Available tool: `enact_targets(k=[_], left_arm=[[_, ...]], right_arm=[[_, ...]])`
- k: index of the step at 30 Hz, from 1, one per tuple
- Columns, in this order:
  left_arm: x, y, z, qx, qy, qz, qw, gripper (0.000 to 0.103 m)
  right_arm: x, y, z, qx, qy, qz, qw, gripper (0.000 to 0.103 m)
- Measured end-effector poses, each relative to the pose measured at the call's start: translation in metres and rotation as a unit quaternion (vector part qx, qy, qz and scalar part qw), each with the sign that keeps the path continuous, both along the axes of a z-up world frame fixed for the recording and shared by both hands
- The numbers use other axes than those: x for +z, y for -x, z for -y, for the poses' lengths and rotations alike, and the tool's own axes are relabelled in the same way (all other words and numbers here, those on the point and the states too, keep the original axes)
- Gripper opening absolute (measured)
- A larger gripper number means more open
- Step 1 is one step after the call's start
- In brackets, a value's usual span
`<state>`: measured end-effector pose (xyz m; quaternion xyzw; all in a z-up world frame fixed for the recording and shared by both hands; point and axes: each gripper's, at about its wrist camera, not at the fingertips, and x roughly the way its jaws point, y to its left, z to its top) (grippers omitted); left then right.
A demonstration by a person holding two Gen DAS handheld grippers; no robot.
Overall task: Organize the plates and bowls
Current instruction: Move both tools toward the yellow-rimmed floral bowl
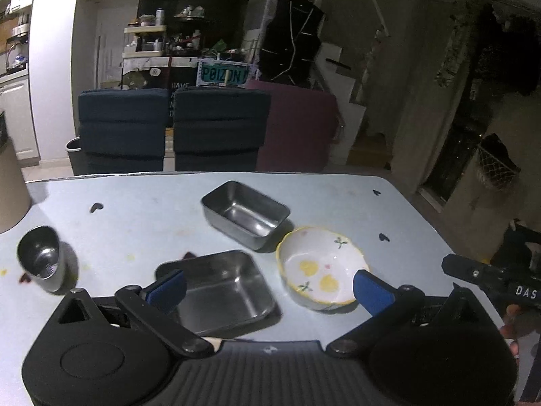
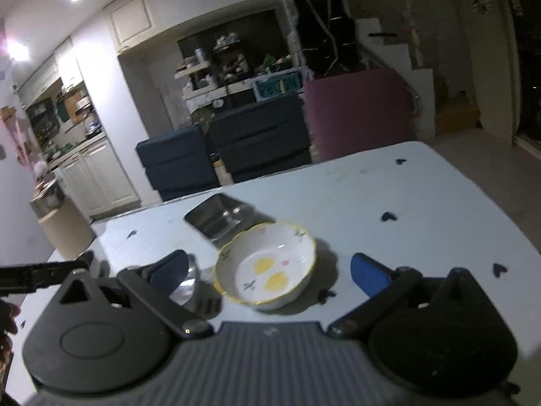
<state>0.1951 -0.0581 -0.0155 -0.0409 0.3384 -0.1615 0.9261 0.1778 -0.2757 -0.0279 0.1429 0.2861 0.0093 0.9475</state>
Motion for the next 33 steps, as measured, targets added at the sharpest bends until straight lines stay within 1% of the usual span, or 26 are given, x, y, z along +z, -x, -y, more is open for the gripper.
enact_targets(k=[5,9,11,12,15,16,19,22,23,24,25,26,27,28,29,31,33], left_arm=[[0.001,-0.015,0.021,0.001,-0.009,0.003,1.0,0.103],[0.001,-0.027,0.035,0.001,-0.013,0.011,0.9998,0.103],[-0.001,-0.033,0.042,-0.002,-0.009,0.019,0.9998,0.103],[-0.002,-0.037,0.045,-0.006,-0.007,0.022,0.9997,0.103],[-0.006,-0.048,0.052,-0.018,-0.006,0.024,0.9995,0.103],[-0.008,-0.052,0.054,-0.018,-0.007,0.022,0.9996,0.103],[-0.016,-0.067,0.055,-0.02,-0.007,0.018,0.9996,0.103],[-0.027,-0.085,0.056,-0.02,-0.004,0.008,0.9998,0.103],[-0.03,-0.091,0.057,-0.022,-0.003,0.002,0.9997,0.103],[-0.034,-0.097,0.057,-0.036,0.002,-0.006,0.9993,0.103],[-0.037,-0.102,0.058,-0.053,0.01,-0.012,0.9985,0.103],[-0.04,-0.107,0.058,-0.064,0.017,-0.017,0.9976,0.103],[-0.043,-0.111,0.059,-0.067,0.019,-0.022,0.9973,0.103],[-0.045,-0.116,0.061,-0.07,0.018,-0.028,0.997,0.102],[-0.047,-0.12,0.062,-0.075,0.017,-0.032,0.9965,0.102],[-0.049,-0.128,0.063,-0.086,0.016,-0.032,0.9956,0.099],[-0.052,-0.135,0.063,-0.095,0.019,-0.034,0.9947,0.094]], right_arm=[[-0.002,-0.004,0.009,-0.03,0.015,-0.011,0.999,0.103],[-0.006,-0.019,0.008,-0.068,0.031,-0.051,0.996,0.103],[-0.01,-0.03,0.008,-0.077,0.036,-0.07,0.994,0.103],[-0.012,-0.034,0.008,-0.07,0.036,-0.071,0.994,0.103],[-0.016,-0.048,0.009,-0.004,0.022,-0.05,0.998,0.103],[-0.017,-0.054,0.01,0.004,0.017,-0.051,0.999,0.103],[-0.022,-0.07,0.011,0.01,0.01,-0.055,0.998,0.103],[-0.026,-0.081,0.012,0.002,0.014,-0.063,0.998,0.103],[-0.027,-0.086,0.013,0.001,0.016,-0.065,0.998,0.103],[-0.029,-0.091,0.013,0.002,0.017,-0.067,0.998,0.102],[-0.031,-0.096,0.013,0.003,0.018,-0.072,0.997,0.101],[-0.031,-0.1,0.014,0.003,0.021,-0.077,0.997,0.093],[-0.033,-0.105,0.014,-0.002,0.025,-0.083,0.996,0.087],[-0.035,-0.109,0.015,-0.007,0.028,-0.092,0.995,0.073],[-0.039,-0.117,0.017,-0.014,0.029,-0.107,0.994,0.063],[-0.047,-0.123,0.022,-0.029,0.015,-0.13,0.991,0.06],[-0.056,-0.129,0.029,-0.034,-0.032,-0.144,0.988,0.059]])
